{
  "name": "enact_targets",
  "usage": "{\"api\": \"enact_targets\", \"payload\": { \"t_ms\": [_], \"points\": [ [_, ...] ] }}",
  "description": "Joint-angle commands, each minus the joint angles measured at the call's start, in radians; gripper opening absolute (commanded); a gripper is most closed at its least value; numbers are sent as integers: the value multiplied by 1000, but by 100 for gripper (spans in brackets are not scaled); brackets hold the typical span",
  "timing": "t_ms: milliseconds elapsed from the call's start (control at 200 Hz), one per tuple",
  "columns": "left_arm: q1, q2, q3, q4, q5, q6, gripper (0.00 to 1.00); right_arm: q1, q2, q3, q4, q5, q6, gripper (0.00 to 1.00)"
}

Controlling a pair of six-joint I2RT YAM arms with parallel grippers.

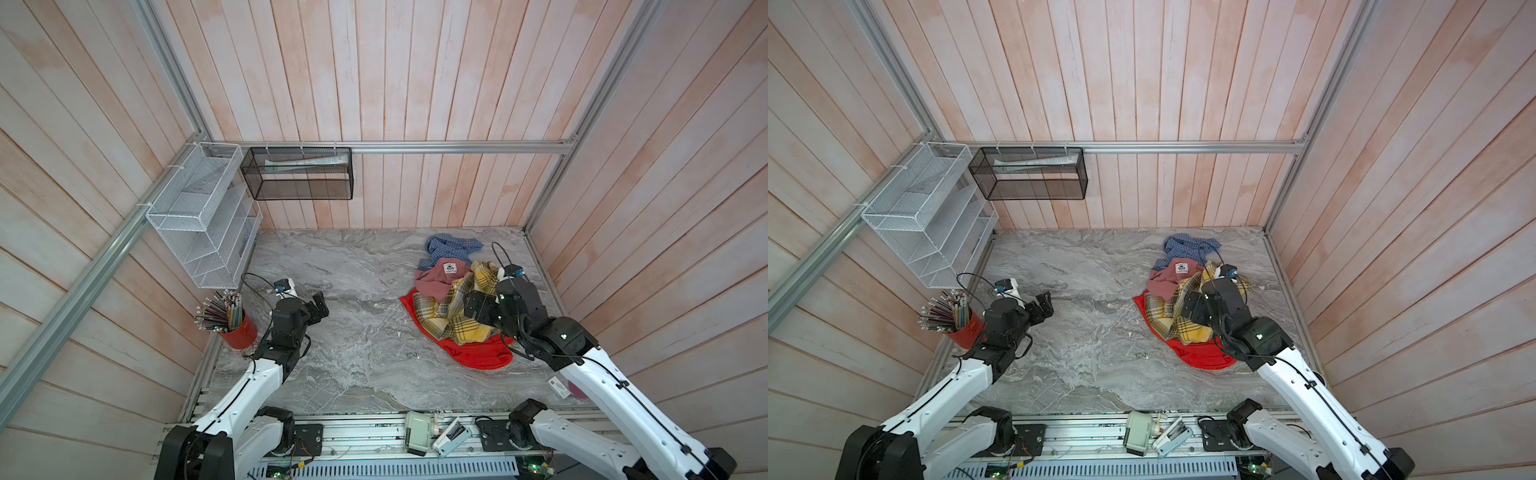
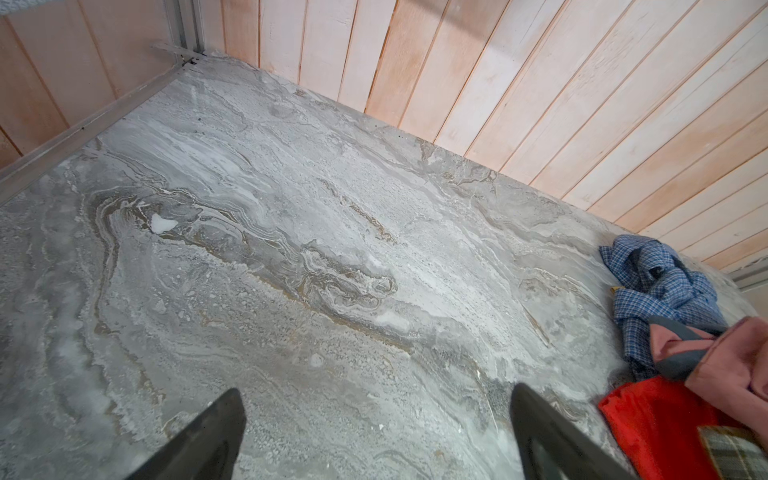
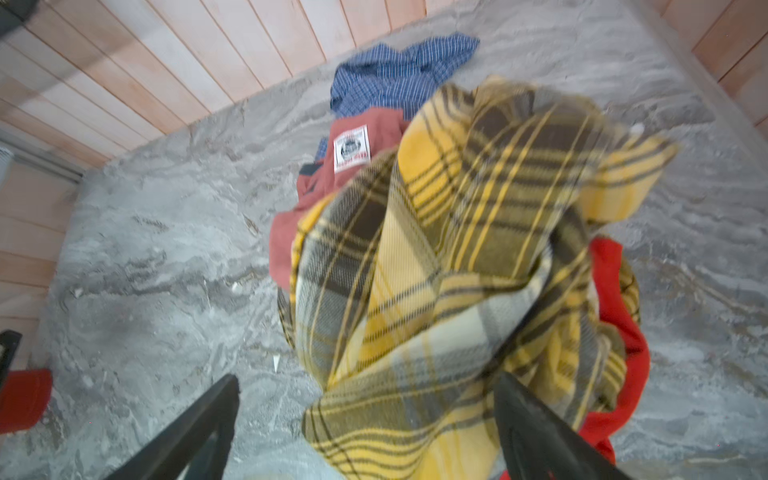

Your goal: Pick out a specific cloth from the pile

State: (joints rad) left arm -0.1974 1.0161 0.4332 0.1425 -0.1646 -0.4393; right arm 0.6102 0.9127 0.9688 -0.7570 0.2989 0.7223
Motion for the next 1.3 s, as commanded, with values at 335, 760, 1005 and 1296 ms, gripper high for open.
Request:
{"api": "enact_targets", "payload": {
  "t_ms": [335, 760, 1005, 1296],
  "points": [
    [-12, -12, -14, -6, -15, -16, 100, 37, 133, -183, 77, 69, 68, 86],
    [-13, -25, -13, -24, -26, -17, 100, -64, 112, -158, 156, 20, 2, 6],
    [-14, -24, 2, -26, -29, -2, 100, -62, 53, 10, 58, 34, -35, 0],
    [-20, -22, 15, -32, -30, -3, 100, -16, -15, 175, 29, 86, -85, 0]
  ]
}}
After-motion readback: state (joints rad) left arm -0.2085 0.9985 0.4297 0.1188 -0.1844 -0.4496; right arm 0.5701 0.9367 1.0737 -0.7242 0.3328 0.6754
